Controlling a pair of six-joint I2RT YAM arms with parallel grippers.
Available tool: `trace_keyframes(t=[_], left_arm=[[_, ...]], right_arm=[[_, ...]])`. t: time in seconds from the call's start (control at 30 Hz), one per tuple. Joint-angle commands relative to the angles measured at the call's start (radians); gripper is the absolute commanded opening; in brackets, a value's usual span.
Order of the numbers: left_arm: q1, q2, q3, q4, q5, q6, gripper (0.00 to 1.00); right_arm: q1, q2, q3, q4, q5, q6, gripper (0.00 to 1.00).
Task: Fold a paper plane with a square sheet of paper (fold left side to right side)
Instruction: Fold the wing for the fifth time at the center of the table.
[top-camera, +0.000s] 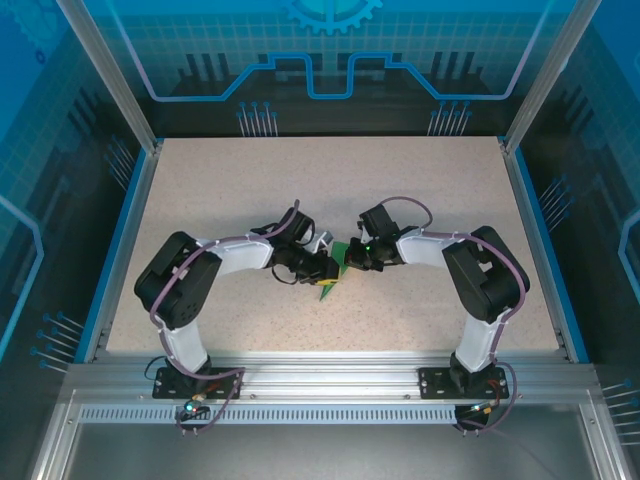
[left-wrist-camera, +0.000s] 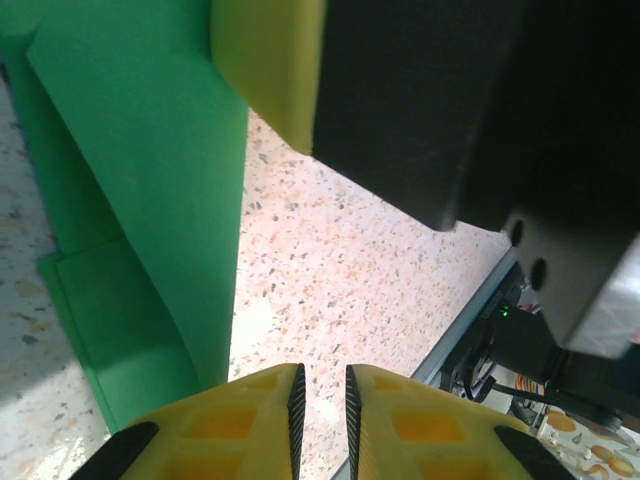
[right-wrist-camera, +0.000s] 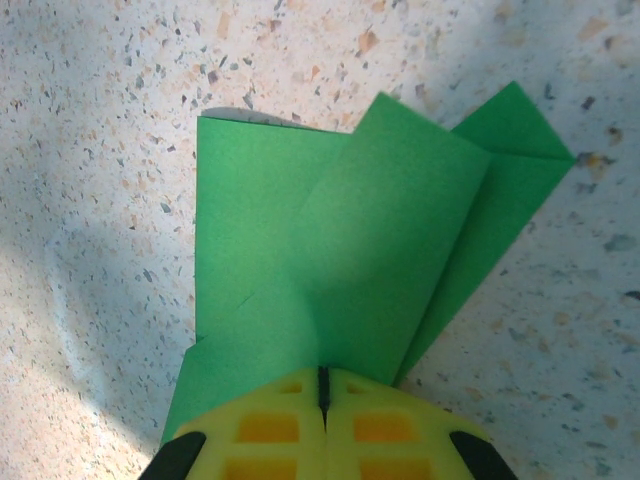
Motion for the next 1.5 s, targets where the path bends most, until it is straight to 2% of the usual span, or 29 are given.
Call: trace_keyframes(t=[0.0,0.43,0.73,1.13,1.47], left_arm=[[-0.008,0.022,0.024,-0.051,-0.017,0.016,0.21],[-0.01,0.047,0.01,-0.108,-0.099,0.055,0.21],[-0.01,0.065,-0.002,-0.107,-0.108,0.057,0.21],[-0.013,0.069,-0.041,-0.121,-0.171,0.055,0.08],[-0.023,0.08,-0.077,-0.109,-0.217,0.053,0.0]], right_arm=[[-0.001,0.034,-0.029,-0.115,0.062,-0.021,0.0],[0.004,0.03,-0.022,-0.135,0.08,-0.029,0.0],[0.007,0.023,-0.016,-0.141,0.083,-0.033,0.0],[0.01,-0.022,0.005,-0.141,0.08,-0.06,0.0],[0.01,-0.192,-0.043,-0.056,0.039,-0.099,0.0]])
